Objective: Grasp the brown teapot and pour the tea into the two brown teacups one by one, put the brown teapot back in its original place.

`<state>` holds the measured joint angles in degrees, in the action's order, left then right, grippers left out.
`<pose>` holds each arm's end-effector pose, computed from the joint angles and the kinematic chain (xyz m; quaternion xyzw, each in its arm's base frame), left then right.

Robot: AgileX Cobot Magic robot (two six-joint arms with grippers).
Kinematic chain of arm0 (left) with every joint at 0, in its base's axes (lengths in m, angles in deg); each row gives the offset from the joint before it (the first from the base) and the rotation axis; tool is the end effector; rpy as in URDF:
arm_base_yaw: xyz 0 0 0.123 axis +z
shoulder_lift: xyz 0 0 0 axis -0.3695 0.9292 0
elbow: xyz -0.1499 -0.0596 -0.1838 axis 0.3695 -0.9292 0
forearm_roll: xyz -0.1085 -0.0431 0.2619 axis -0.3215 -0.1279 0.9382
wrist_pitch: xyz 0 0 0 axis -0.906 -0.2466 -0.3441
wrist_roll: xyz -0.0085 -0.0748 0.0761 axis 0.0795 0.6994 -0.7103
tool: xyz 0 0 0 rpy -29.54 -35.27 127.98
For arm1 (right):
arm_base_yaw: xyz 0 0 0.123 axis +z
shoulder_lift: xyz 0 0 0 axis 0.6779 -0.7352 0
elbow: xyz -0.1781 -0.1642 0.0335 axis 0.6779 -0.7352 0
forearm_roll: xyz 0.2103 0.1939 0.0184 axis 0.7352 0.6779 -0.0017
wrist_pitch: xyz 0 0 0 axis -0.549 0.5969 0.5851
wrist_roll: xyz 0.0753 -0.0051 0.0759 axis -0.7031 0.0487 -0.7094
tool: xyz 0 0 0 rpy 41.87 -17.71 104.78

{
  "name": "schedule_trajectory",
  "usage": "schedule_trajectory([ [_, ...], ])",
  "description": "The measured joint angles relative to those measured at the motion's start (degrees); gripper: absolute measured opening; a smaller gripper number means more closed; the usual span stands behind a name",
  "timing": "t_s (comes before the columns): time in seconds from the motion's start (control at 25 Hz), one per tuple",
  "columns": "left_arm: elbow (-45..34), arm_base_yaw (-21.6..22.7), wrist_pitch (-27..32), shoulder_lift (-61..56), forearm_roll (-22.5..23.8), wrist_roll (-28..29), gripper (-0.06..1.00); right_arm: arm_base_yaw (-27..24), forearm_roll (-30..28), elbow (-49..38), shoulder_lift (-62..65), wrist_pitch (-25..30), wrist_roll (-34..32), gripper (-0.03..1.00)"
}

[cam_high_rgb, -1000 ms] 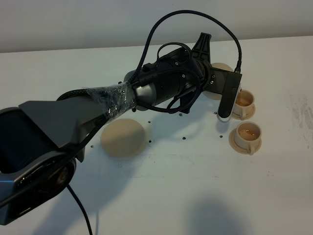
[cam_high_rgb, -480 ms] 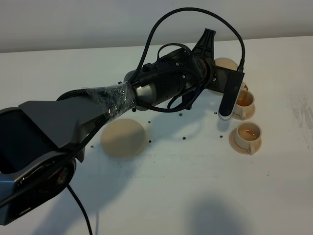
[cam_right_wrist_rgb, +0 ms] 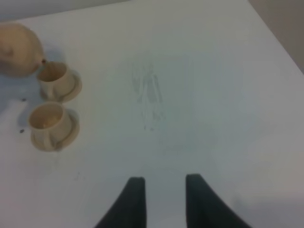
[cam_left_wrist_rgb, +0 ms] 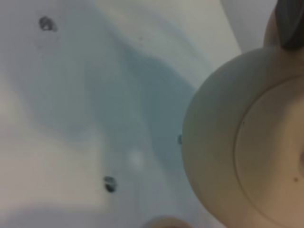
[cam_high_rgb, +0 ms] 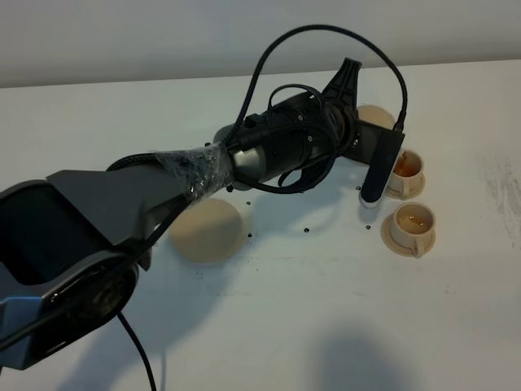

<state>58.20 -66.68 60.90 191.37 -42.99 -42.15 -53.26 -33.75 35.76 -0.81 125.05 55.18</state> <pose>0.4039 -0.3661 0.1105 0.7986 0.4176 0.2545 0.3508 0.0750 -0.0105 0.2868 0.1100 0.8547 -0.0100 0.5073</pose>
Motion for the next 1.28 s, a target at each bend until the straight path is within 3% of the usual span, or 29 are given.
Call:
schedule_trajectory([
  [0.56,0.0,-0.05,-0.14,0.07,4.12,0.0,0.12,0.0,0.0,0.0,0.0,0.0,0.0,0.22],
  [1.28,0.0,-0.23,-1.58,0.07,6.19,0.0,0.12,0.0,0.0,0.0,0.0,0.0,0.0,0.22],
])
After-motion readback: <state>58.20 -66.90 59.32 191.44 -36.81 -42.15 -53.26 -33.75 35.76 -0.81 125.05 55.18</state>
